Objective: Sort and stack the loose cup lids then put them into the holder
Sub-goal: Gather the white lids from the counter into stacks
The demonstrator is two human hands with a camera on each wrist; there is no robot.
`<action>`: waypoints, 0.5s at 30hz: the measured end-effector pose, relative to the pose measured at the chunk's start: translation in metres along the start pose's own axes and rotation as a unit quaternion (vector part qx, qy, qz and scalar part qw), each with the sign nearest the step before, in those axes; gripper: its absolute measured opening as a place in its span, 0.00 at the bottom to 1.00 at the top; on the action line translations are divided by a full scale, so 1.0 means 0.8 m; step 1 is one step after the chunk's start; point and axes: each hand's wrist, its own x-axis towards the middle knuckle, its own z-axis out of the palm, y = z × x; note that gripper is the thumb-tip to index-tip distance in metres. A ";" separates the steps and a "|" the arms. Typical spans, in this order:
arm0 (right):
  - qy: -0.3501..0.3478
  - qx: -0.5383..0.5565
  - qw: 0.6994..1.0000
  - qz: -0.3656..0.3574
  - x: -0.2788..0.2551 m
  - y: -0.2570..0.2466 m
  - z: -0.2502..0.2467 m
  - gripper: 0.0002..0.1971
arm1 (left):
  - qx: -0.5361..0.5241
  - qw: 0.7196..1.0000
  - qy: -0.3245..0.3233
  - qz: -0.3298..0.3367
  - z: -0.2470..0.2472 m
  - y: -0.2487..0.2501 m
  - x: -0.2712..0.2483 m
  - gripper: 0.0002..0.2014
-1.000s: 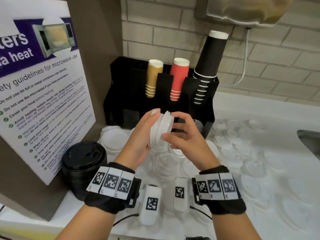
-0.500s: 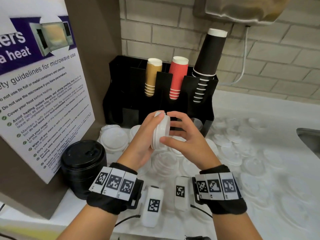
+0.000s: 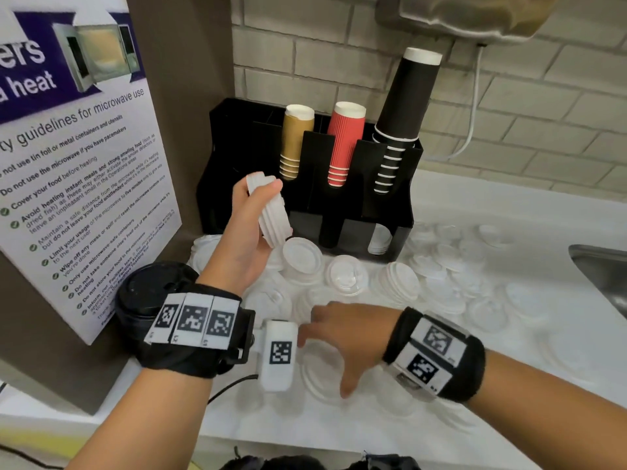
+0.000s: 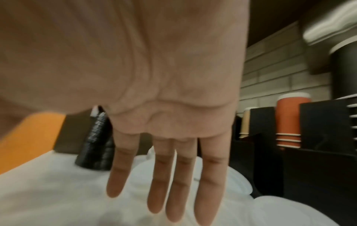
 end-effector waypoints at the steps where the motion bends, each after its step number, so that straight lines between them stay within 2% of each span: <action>1: -0.017 -0.024 1.000 0.002 0.003 -0.005 0.006 0.46 | -0.007 1.000 -0.003 -0.004 0.001 -0.001 -0.001 0.18; 6: -0.023 -0.105 0.994 -0.005 0.012 -0.017 0.023 0.45 | -0.027 0.999 -0.015 -0.029 0.002 -0.004 -0.007 0.26; 8: -0.011 -0.093 0.996 -0.010 0.013 -0.015 0.021 0.44 | -0.036 0.999 -0.017 -0.029 0.000 -0.004 -0.009 0.26; 11: 0.050 0.034 0.998 -0.017 0.004 0.001 0.000 0.40 | -0.037 0.999 -0.009 -0.024 -0.004 0.000 -0.008 0.24; 13: 0.117 0.137 0.984 -0.010 -0.010 0.022 -0.023 0.37 | -0.034 0.999 -0.002 -0.020 -0.008 0.002 -0.006 0.22; 15: 0.203 0.193 0.960 0.011 -0.026 0.044 -0.046 0.35 | -0.040 0.999 0.002 -0.022 -0.012 0.003 -0.005 0.16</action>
